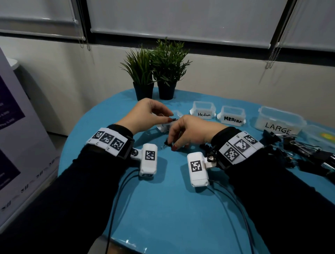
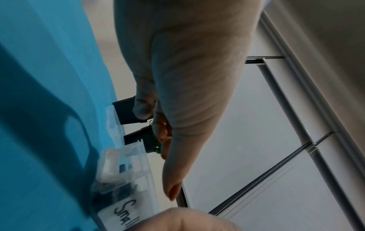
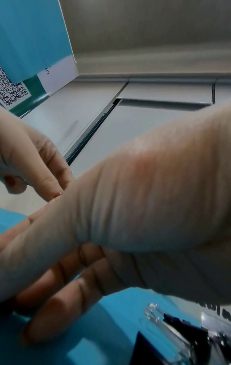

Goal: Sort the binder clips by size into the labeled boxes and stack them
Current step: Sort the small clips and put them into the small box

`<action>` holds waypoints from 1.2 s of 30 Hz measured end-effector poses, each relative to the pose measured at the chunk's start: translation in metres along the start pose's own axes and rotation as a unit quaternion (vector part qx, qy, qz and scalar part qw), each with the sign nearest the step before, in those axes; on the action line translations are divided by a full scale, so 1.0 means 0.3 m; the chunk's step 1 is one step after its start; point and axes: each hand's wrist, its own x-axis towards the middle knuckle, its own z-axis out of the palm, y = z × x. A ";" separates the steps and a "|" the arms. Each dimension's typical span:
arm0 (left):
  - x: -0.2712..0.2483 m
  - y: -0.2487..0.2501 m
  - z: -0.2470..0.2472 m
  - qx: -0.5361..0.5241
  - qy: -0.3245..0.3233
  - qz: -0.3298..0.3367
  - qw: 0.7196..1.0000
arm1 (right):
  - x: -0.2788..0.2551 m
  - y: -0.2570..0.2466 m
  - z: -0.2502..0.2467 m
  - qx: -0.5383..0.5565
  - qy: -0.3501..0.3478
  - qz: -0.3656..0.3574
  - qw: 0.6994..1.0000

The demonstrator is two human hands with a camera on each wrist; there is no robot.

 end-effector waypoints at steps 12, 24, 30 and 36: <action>-0.055 0.060 -0.044 0.119 -0.203 -0.112 0.966 | -0.001 0.003 0.006 0.000 0.038 0.006 0.999; -0.047 0.028 0.011 0.133 -0.216 -0.125 0.959 | -0.009 0.003 0.012 0.063 0.048 0.002 0.997; -0.050 0.029 -0.021 0.133 -0.227 -0.117 0.958 | -0.006 0.000 -0.030 0.229 0.130 -0.069 0.962; -0.054 0.025 -0.055 0.117 -0.233 -0.137 0.956 | 0.040 0.050 -0.034 0.306 0.245 -0.086 0.916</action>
